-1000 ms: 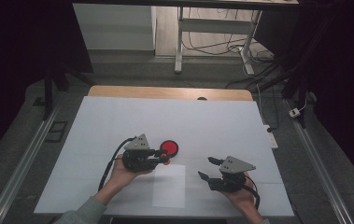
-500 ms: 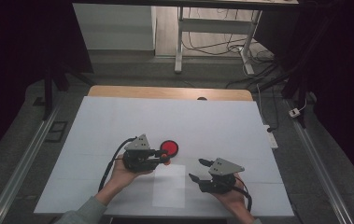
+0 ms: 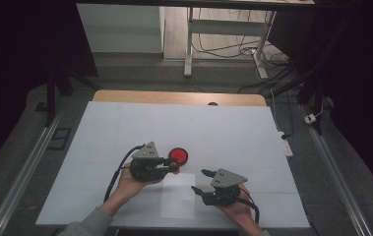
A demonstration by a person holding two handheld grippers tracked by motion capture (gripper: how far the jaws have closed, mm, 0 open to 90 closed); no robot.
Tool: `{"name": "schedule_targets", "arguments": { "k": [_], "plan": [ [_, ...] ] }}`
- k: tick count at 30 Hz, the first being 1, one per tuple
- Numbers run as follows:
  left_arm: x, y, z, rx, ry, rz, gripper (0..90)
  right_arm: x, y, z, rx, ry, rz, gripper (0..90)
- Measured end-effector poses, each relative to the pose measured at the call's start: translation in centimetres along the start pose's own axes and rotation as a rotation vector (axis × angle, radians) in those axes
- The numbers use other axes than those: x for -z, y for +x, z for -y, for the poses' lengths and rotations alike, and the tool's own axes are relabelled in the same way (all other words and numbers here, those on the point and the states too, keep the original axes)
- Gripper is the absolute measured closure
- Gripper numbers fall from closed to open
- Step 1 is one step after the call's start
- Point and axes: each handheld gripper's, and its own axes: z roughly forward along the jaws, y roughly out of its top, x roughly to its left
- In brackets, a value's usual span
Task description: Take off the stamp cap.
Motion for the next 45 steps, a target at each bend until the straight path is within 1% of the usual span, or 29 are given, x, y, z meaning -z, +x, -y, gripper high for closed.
{"name": "schedule_targets", "arguments": {
  "k": [1,4,20,28,29,31,38,45],
  "plan": [
    [0.0,0.0,0.0,-0.001,0.000,0.000,71.5,0.0,0.1,0.0,0.002,0.005,0.005,35.0],
    [0.0,0.0,0.0,-0.002,-0.001,0.000,71.5,-0.3,0.3,-0.1,0.007,0.002,-0.008,35.0],
    [-0.2,-0.1,0.0,-0.009,0.007,0.004,71.6,-1.2,0.8,-0.4,0.025,0.018,-0.031,35.0],
    [-0.5,-0.3,0.0,-0.014,0.012,0.012,71.5,-1.9,1.2,-0.7,0.023,0.016,-0.043,34.9],
    [-0.5,-0.4,0.0,-0.013,0.013,0.014,71.5,-2.1,1.3,-0.7,0.013,0.012,-0.048,35.0],
    [-0.6,-0.5,0.0,-0.012,0.012,0.014,71.5,-2.3,1.4,-0.8,0.010,0.013,-0.052,35.0],
    [-0.8,-0.6,0.0,-0.016,0.018,0.019,71.5,-3.0,1.9,-1.1,0.010,0.025,-0.053,35.1],
    [-1.0,-0.7,0.0,-0.023,0.023,0.024,71.6,-3.7,2.3,-1.7,0.013,0.021,-0.051,35.2]
  ]
}}
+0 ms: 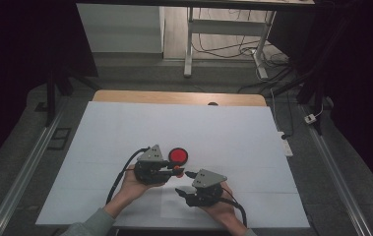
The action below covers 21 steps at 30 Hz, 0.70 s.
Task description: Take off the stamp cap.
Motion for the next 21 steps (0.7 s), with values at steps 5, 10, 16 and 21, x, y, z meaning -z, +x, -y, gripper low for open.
{"name": "schedule_targets", "arguments": {
  "k": [5,10,16,21],
  "plan": [
    [-0.09,-0.05,0.02,0.002,0.002,0.002,71.5,-0.46,0.15,-0.18,-0.008,0.000,0.004,35.5],
    [-0.15,-0.08,0.03,-0.001,0.003,0.004,71.5,-0.62,0.11,-0.23,-0.012,0.002,0.015,35.8],
    [-0.20,-0.11,0.04,-0.002,0.004,0.006,71.5,-0.86,0.04,-0.39,-0.019,-0.003,0.025,36.8],
    [-0.34,-0.21,0.05,-0.002,0.007,0.010,71.5,-0.91,-0.01,-0.58,-0.023,-0.010,0.038,39.1]
  ]
}}
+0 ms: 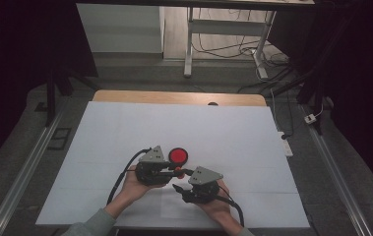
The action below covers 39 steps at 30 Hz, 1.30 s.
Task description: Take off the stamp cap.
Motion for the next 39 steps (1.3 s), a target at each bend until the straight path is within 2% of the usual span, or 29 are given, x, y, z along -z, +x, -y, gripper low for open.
{"name": "schedule_targets", "arguments": {
  "k": [9,17,27,39],
  "plan": [
    [-0.16,0.00,0.05,-0.001,0.005,0.003,71.6,0.00,-0.10,-0.15,-0.003,-0.016,0.015,43.6],
    [-0.22,-0.02,0.08,-0.002,0.006,0.003,71.5,-0.07,-0.08,-0.32,0.001,-0.018,0.019,54.0],
    [-0.25,0.05,0.14,-0.001,0.008,0.002,71.6,0.04,-0.23,-0.38,-0.011,-0.024,0.014,61.5],
    [-0.26,0.08,0.17,0.000,0.009,0.001,71.5,0.00,-0.30,-0.40,-0.017,-0.021,0.013,63.3]
  ]
}}
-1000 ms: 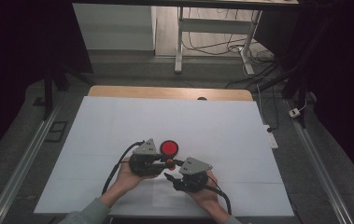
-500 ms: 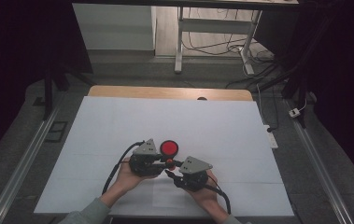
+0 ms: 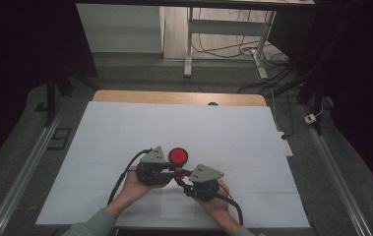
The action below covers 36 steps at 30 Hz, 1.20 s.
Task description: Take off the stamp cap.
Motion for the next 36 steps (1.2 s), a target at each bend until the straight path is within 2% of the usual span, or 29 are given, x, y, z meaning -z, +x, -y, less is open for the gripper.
{"name": "schedule_targets", "arguments": {
  "k": [17,26,36],
  "plan": [
    [-0.07,-0.06,0.06,-0.013,-0.001,-0.006,71.7,0.03,-0.09,0.02,-0.009,0.006,-0.002,64.1],
    [-0.17,-0.17,0.13,-0.021,0.002,-0.010,71.8,-0.04,-0.23,0.08,-0.020,0.008,-0.024,63.7],
    [-0.02,-0.25,0.12,-0.023,-0.013,-0.012,71.9,0.19,-0.14,-0.01,-0.008,0.005,-0.011,64.7]
  ]
}}
